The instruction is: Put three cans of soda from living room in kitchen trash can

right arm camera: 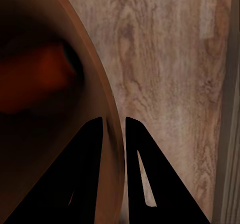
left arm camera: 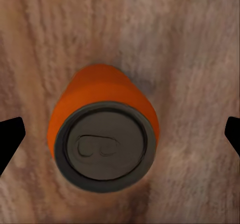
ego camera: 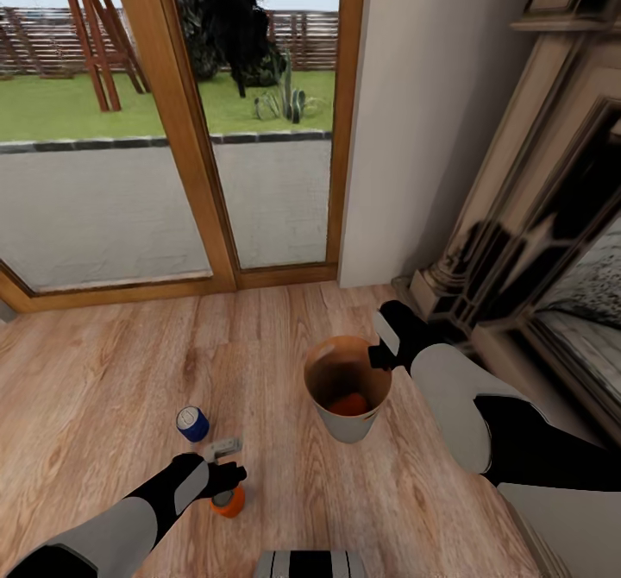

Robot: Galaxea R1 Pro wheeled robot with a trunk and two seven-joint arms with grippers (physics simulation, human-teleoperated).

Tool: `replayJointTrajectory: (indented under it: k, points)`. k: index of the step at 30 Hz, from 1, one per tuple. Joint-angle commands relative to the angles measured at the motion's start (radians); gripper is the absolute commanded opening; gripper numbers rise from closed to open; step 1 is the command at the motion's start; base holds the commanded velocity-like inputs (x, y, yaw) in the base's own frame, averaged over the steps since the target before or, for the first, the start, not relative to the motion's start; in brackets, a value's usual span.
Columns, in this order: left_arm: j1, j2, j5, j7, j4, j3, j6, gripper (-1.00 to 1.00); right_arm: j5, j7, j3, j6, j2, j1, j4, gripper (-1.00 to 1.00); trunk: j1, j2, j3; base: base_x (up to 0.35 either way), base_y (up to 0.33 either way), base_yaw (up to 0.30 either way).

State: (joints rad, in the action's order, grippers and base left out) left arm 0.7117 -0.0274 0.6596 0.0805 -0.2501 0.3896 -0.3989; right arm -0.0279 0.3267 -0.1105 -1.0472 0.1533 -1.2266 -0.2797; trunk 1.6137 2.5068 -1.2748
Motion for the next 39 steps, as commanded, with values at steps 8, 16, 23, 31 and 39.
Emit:
replayJointTrajectory:
  k: [8, 16, 23, 31, 39]
  points:
    - [0.000, -0.001, 0.000, 0.000, 0.000, 0.000, 0.006, 1.00, 0.014, -0.003, -0.003, 0.000, 0.000, -0.001, 0.000, -1.00, 0.002, 0.002, -0.023, 0.000, 0.000, 0.000]
    - [-0.001, -0.002, 0.000, 0.000, 0.000, 0.000, 0.017, 1.00, 0.014, -0.003, -0.003, 0.000, 0.000, -0.001, 0.000, -1.00, 0.002, 0.002, -0.023, 0.000, 0.000, 0.000]
    - [-0.001, -0.002, 0.000, -0.001, 0.000, 0.000, 0.023, 1.00, 0.014, -0.003, -0.003, 0.000, 0.000, -0.001, 0.000, -1.00, 0.004, 0.003, -0.039, 0.000, 0.000, 0.000]
    - [-0.001, -0.002, 0.000, -0.001, 0.000, 0.000, 0.026, 1.00, 0.014, -0.003, -0.003, 0.000, 0.001, -0.001, 0.000, -1.00, 0.006, 0.003, -0.050, 0.000, 0.000, 0.000]
    - [-0.001, -0.002, 0.000, -0.001, 0.000, 0.000, 0.026, 1.00, 0.013, -0.003, -0.003, 0.000, 0.000, -0.001, 0.001, -1.00, 0.007, 0.004, -0.062, 0.000, 0.000, 0.000]
